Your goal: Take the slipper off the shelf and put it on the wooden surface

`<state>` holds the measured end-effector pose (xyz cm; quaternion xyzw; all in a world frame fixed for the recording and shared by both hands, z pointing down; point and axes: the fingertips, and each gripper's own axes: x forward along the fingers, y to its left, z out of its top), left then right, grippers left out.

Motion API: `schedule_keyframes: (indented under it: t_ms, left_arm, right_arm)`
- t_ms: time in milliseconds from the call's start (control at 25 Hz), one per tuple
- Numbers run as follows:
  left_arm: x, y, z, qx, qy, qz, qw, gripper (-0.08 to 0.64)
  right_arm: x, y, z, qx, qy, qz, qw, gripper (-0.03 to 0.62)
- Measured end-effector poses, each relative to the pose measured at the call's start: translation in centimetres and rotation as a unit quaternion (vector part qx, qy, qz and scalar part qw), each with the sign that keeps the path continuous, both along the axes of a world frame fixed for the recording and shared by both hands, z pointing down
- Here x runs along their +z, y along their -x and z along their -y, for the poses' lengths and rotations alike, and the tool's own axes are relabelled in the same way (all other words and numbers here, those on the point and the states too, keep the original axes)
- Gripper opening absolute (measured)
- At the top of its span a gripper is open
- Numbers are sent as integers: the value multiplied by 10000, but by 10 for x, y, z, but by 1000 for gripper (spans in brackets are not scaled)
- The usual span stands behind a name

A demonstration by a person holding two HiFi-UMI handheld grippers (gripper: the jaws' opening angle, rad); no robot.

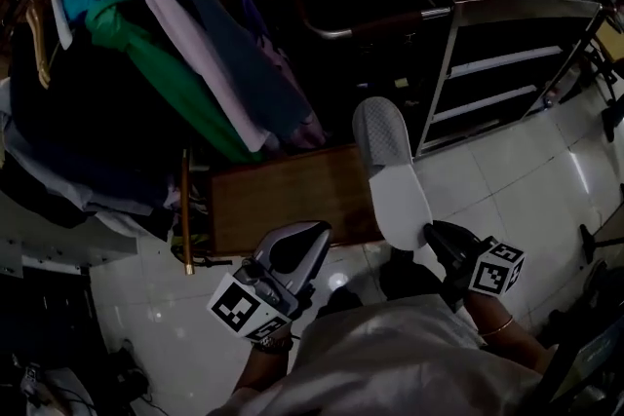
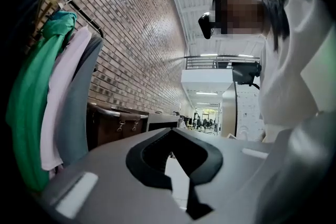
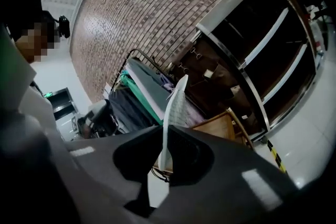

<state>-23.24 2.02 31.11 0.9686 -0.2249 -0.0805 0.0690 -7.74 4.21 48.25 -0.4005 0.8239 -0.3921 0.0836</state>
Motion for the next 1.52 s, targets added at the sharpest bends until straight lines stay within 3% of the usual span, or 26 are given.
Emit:
schedule_keyframes:
  t_ms: [240,400,800,1000,1040,1120,1200,1320,1520]
  left_arm:
    - [-19,50,-30,358,-360,174,9986,-3]
    - [-4,100,-46,315,-128,201,9992,-3]
    - [4,176,-45,-146,-154,271,9994,-3]
    - [5,191,-30,-330,-110,168,9993,-3]
    - [5,190,-25,-337,-110,140,9993,-3]
    - [5,188,-17,-319,-102,95,9994,-3]
    - [5,186,-10,-288,-92,85,9995,-3]
    - [4,184,-4,-222,-130,30,9997,-3]
    - [15,193,3,-74,-63,63,9999,-3]
  right_arm:
    - [71,64,13,267,457,74,9986,29]
    - [128,94,16,404,911,-79,9950,29]
    - [207,119,29,453,1534,-459,9861,32]
    - [243,104,28,1165,2236,579,9660,44]
    - [245,102,30,1203,2264,626,9645,77]
    - [247,98,32,1215,2255,371,9659,160]
    - [246,89,32,1296,2207,-127,9666,184]
    - [236,65,28,1665,2014,-890,9611,196]
    - [174,27,-1,2379,1533,-1493,9474,196]
